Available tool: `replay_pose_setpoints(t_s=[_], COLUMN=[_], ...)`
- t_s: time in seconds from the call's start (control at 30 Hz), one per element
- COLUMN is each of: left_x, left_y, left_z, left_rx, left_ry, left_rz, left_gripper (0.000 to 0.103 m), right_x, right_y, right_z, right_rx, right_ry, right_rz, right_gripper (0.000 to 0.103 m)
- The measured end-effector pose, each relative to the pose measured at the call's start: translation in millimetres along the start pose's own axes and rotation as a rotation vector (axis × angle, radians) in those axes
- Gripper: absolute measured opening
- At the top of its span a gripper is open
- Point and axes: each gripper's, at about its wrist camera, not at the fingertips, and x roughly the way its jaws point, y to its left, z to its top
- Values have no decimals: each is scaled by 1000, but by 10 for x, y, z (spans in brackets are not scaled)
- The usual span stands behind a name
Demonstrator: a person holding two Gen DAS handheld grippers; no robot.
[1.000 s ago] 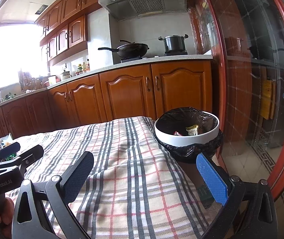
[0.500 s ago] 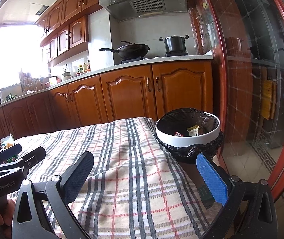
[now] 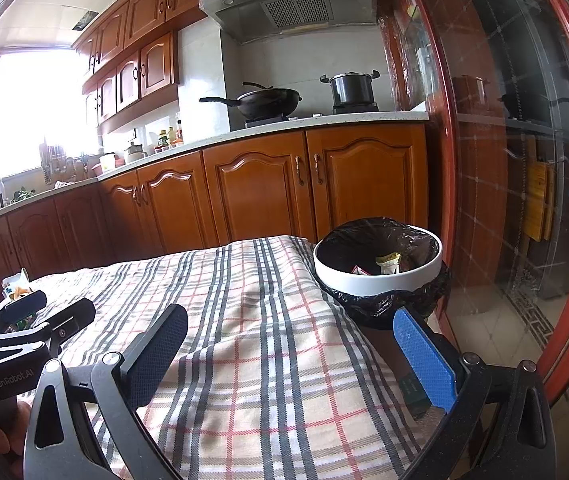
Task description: Collect trash
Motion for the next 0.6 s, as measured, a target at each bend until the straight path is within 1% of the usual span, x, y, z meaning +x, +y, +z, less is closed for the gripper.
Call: replay_pose_setpoints(t_s=[0.6], left_x=[8], left_y=[3], left_z=[-1], left_rx=[0], left_ry=[2], left_rz=[3], left_gripper=[102], right_x=[-18], right_y=[-6], right_z=[26], right_rx=[1], right_ry=[-5], right_rz=[1], right_gripper=[103])
